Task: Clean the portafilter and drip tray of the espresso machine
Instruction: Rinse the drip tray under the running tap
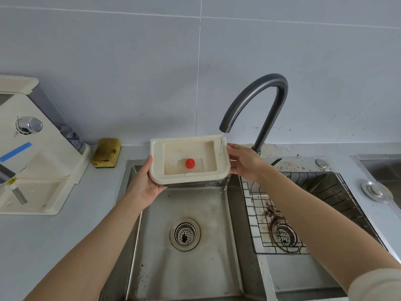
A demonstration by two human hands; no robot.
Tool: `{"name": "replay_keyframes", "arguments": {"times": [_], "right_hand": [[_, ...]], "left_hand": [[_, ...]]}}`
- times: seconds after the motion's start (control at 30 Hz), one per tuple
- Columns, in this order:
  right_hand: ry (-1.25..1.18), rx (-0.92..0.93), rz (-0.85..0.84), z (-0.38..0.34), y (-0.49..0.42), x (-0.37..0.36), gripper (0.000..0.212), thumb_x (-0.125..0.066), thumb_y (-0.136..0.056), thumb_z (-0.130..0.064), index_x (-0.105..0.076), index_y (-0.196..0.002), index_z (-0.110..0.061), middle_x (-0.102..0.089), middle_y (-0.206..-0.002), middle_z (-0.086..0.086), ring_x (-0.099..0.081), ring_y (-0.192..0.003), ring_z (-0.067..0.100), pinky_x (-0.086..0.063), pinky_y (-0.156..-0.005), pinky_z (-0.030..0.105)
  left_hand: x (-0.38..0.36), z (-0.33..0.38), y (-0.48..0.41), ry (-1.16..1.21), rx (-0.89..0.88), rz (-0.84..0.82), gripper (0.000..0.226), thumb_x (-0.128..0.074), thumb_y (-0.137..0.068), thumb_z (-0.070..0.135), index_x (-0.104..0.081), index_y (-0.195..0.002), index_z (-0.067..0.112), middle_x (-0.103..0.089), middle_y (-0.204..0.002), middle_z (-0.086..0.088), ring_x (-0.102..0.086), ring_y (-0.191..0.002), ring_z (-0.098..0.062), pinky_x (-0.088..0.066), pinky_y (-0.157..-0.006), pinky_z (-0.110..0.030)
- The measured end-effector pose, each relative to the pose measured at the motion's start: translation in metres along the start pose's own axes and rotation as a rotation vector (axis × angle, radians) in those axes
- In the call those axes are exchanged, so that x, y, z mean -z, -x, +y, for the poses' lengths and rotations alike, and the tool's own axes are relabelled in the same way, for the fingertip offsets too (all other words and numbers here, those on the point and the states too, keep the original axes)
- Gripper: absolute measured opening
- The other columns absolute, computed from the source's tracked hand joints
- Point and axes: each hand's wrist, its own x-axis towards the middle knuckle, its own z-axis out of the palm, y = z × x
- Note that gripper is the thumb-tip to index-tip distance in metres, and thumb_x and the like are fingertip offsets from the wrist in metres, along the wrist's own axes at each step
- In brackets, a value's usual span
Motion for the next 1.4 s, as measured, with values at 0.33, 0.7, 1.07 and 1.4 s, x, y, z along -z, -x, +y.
{"name": "replay_keyframes", "arguments": {"times": [0.33,0.7,1.07,1.4], "right_hand": [[-0.02,-0.07,0.042,0.019,0.019,0.019,0.024,-0.039,-0.098,-0.015,-0.054,-0.117,-0.01,-0.063,-0.084,0.002,-0.067,-0.062,0.014,-0.056,-0.054,0.028],[-0.021,-0.111,0.144,0.036,0.043,0.044,0.025,-0.04,-0.098,-0.015,-0.051,-0.12,-0.01,-0.061,-0.091,0.006,-0.062,-0.08,0.024,-0.055,-0.065,0.034],[-0.026,-0.101,0.184,0.041,0.059,0.059,0.022,-0.038,-0.099,-0.016,-0.056,-0.111,-0.012,-0.061,-0.086,0.006,-0.063,-0.073,0.021,-0.055,-0.06,0.032],[-0.043,-0.076,0.242,0.037,0.073,0.079,0.02,-0.04,-0.098,-0.016,-0.059,-0.1,-0.013,-0.063,-0.085,0.006,-0.064,-0.073,0.021,-0.055,-0.055,0.031]], "left_hand": [[0.001,-0.025,-0.002,-0.071,0.105,0.03,0.029,-0.047,-0.091,0.038,-0.059,-0.109,0.018,-0.067,-0.103,-0.006,-0.063,-0.094,-0.021,-0.054,-0.076,-0.037],[-0.009,-0.05,0.0,-0.104,0.194,0.019,0.032,-0.049,-0.091,0.036,-0.056,-0.112,0.013,-0.065,-0.104,-0.011,-0.061,-0.095,-0.025,-0.05,-0.081,-0.041],[-0.021,-0.061,-0.003,-0.142,0.232,0.0,0.032,-0.049,-0.091,0.035,-0.057,-0.111,0.012,-0.065,-0.103,-0.012,-0.063,-0.092,-0.025,-0.05,-0.074,-0.04],[-0.047,-0.067,-0.009,-0.183,0.273,-0.059,0.045,-0.049,-0.091,0.036,-0.05,-0.128,0.01,-0.059,-0.123,-0.015,-0.061,-0.098,-0.026,-0.051,-0.075,-0.04]]}}
